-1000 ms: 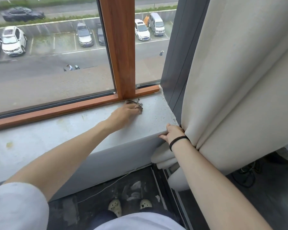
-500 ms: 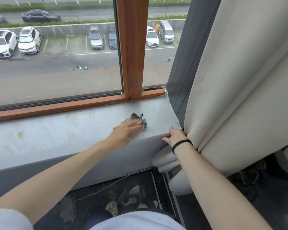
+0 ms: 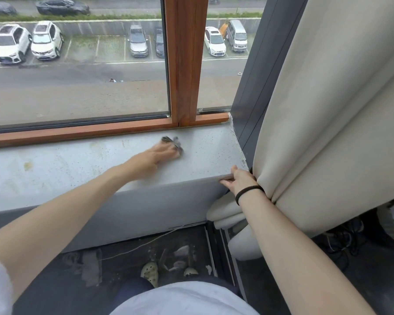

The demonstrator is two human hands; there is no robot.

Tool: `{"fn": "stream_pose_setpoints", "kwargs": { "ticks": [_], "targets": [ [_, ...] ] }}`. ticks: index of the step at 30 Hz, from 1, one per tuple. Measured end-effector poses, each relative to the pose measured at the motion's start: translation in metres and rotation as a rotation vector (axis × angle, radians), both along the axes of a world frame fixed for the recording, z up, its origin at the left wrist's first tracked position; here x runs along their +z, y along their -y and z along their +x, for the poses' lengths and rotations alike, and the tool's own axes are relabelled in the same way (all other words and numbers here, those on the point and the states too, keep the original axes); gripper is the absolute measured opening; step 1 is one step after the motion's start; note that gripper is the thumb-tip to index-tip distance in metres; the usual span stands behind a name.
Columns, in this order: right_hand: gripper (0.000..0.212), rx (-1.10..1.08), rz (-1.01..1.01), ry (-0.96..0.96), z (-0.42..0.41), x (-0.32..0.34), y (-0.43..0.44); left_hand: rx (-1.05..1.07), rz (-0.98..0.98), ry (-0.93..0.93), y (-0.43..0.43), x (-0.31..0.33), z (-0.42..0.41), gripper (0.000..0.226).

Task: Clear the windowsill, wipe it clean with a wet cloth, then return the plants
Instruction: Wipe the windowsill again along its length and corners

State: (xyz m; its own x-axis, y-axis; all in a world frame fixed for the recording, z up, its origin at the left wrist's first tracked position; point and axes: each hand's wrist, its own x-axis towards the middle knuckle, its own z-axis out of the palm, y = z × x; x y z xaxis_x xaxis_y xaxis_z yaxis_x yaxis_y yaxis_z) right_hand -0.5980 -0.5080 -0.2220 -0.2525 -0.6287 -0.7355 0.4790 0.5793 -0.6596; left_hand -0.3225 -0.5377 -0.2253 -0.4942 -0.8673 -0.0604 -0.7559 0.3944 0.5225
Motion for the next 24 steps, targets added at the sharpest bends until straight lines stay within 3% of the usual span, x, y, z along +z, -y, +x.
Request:
{"fn": "stream_pose_setpoints", "kwargs": {
  "ticks": [4, 7, 9, 11, 12, 16, 18, 21, 24],
  "targets": [
    [0.046, -0.059, 0.035, 0.012, 0.0, 0.0, 0.004, 0.49, -0.058, 0.021, 0.014, -0.004, 0.004, 0.066],
    [0.046, -0.107, 0.036, 0.033, 0.001, -0.002, 0.004, 0.333, -0.111, -0.026, -0.009, -0.01, -0.029, 0.046],
    [0.047, -0.128, 0.043, 0.031, 0.003, -0.002, 0.005, 0.087, -0.089, -0.011, -0.029, -0.01, -0.032, 0.045],
    [0.046, -0.135, 0.049, 0.025, 0.003, 0.0, 0.006, 0.003, -0.065, -0.01, -0.032, -0.004, -0.012, 0.051],
    [0.046, -0.131, 0.049, 0.028, 0.003, 0.0, 0.006, 0.025, -0.049, 0.017, -0.028, -0.003, -0.003, 0.054],
    [0.049, -0.13, 0.04, 0.004, 0.006, 0.001, 0.005, 0.449, -0.085, -0.035, 0.002, 0.0, -0.007, 0.062],
    [0.051, -0.135, 0.042, -0.013, 0.006, 0.0, 0.005, 0.366, -0.195, -0.043, -0.005, -0.002, -0.034, 0.051],
    [0.052, -0.118, 0.03, -0.008, 0.004, -0.002, 0.003, -0.011, -0.251, -0.039, -0.017, -0.016, -0.04, 0.051],
    [0.05, -0.107, 0.033, -0.005, 0.001, -0.001, 0.002, 0.184, -0.063, 0.012, 0.007, -0.015, -0.007, 0.052]
  ]
}}
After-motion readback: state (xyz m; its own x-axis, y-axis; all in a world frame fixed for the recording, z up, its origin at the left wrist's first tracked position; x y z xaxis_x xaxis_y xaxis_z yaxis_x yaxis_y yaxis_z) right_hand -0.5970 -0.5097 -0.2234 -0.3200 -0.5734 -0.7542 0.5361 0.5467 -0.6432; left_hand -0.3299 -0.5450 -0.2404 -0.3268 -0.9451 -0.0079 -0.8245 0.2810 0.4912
